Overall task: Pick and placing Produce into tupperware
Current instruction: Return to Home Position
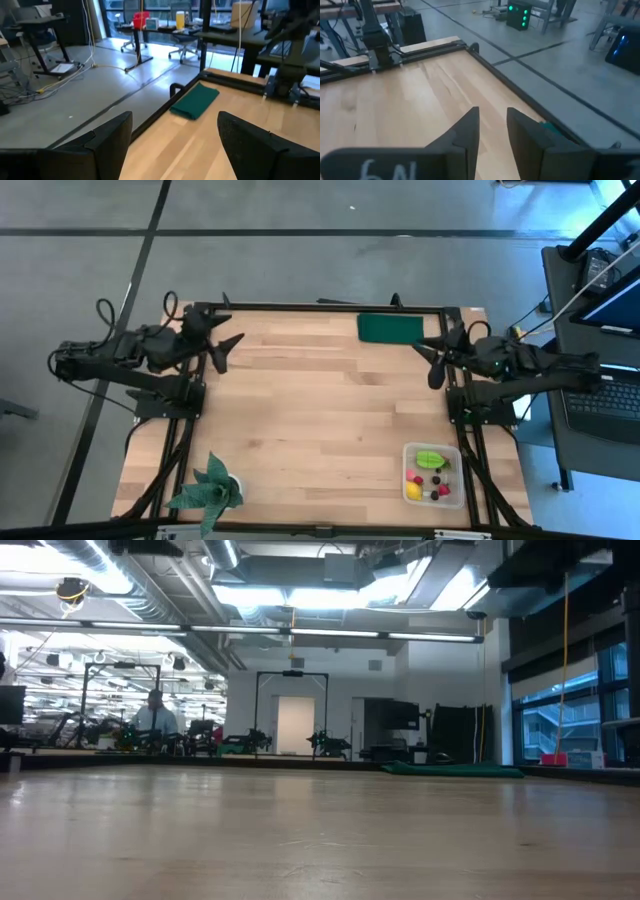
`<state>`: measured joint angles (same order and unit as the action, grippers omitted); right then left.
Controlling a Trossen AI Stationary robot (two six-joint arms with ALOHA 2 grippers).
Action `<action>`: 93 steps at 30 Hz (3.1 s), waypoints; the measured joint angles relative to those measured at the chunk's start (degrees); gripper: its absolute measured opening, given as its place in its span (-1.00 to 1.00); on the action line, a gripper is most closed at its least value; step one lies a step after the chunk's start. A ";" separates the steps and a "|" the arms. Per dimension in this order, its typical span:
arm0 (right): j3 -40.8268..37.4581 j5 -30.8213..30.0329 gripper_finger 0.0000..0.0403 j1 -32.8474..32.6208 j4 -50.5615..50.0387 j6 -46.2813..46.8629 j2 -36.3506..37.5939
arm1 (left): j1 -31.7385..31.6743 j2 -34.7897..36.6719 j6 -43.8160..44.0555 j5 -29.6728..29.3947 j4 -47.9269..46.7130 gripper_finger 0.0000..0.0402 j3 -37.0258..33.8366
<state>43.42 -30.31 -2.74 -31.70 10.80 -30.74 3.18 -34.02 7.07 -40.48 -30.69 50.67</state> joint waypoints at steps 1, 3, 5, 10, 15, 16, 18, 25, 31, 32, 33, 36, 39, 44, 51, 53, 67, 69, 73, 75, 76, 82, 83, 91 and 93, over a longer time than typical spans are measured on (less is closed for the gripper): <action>-1.57 -0.04 -0.50 0.00 0.28 0.85 1.22 | 0.00 1.72 -0.05 0.03 1.26 0.42 -2.14; -4.24 -0.04 -0.50 0.00 0.90 2.10 3.61 | 0.00 5.30 -0.15 0.03 2.23 0.42 -5.98; -6.70 -0.04 -0.50 0.00 0.91 2.79 5.83 | 0.00 8.79 -0.08 0.03 3.00 0.42 -9.55; -13.17 -0.23 -0.50 0.00 3.04 4.12 11.29 | 0.00 16.59 -0.16 0.08 5.74 0.42 -17.30; -20.68 -0.28 -0.50 0.01 6.81 6.04 17.83 | 0.00 23.27 -0.05 0.05 6.49 0.42 -23.12; -22.21 -0.28 -0.50 0.00 7.55 7.16 19.25 | 0.00 24.45 0.21 0.07 6.95 0.42 -24.17; -25.15 -0.25 -0.50 0.00 8.65 8.84 21.91 | 0.00 26.74 0.28 0.03 8.37 0.42 -26.31; -33.63 -0.69 -0.50 -0.02 15.10 10.61 29.91 | 0.00 32.61 1.99 -0.49 10.84 0.42 -32.84; -35.97 -2.22 -0.50 -0.02 16.32 11.81 30.60 | -0.04 33.88 6.07 -1.38 11.21 0.42 -37.08; -36.33 -2.21 -0.50 -0.02 16.16 12.65 30.68 | -0.04 33.88 6.46 -1.68 11.30 0.42 -37.71; -36.63 -2.20 -0.50 -0.02 16.08 13.01 30.68 | -0.04 33.89 7.32 -1.91 11.24 0.42 -38.47; -37.83 -2.21 -0.50 -0.02 17.24 14.03 30.71 | -0.04 33.88 9.28 -2.28 11.28 0.42 -40.35; -38.17 -2.20 -0.50 -0.02 17.46 14.54 30.60 | -0.04 33.88 10.42 -2.38 12.55 0.42 -42.33; -38.17 -2.23 -0.50 -0.02 17.39 14.65 30.66 | -0.04 33.88 10.99 -2.66 14.16 0.42 -44.65; -38.17 -2.64 -0.50 0.00 17.39 14.64 30.66 | -0.04 33.89 11.92 -4.51 15.35 0.42 -45.18; -38.17 -2.64 -0.50 0.00 17.37 14.60 30.66 | -0.04 33.89 12.79 -4.94 15.34 0.42 -45.18; -38.17 -2.63 -0.50 0.00 17.35 14.17 30.66 | -0.04 33.88 13.36 -5.39 15.27 0.42 -45.20; -38.14 -2.62 -0.50 0.00 17.35 14.24 30.66 | -0.04 33.88 13.36 -5.39 15.27 0.42 -45.20; -38.14 -2.62 -0.50 0.00 17.34 14.23 30.66 | -0.04 33.88 13.36 -5.37 15.25 0.42 -45.20; -38.14 -2.62 -0.50 0.00 17.33 14.21 30.66 | -0.04 33.88 13.36 -5.36 15.24 0.42 -45.20; -38.14 -2.62 -0.50 0.00 17.33 14.16 30.66 | -0.04 33.88 13.36 -5.35 15.22 0.42 -45.20; -38.12 -2.62 -0.50 -0.01 17.33 14.15 30.66 | -0.04 33.88 13.36 -5.32 15.22 0.42 -45.20; -38.12 -2.62 -0.50 -0.02 17.33 14.21 30.66 | -0.04 33.88 13.36 -5.32 15.21 0.42 -45.20; -38.12 -2.62 -0.50 -0.02 17.31 14.17 30.66 | -0.04 33.88 13.35 -5.31 15.19 0.42 -45.22; -38.12 -2.62 -0.50 -0.02 17.32 14.19 30.66 | -0.04 33.88 13.35 -5.30 15.18 0.42 -45.22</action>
<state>5.30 -32.93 -2.76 -14.38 24.99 -0.08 3.14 -0.14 20.41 -45.78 -15.51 5.45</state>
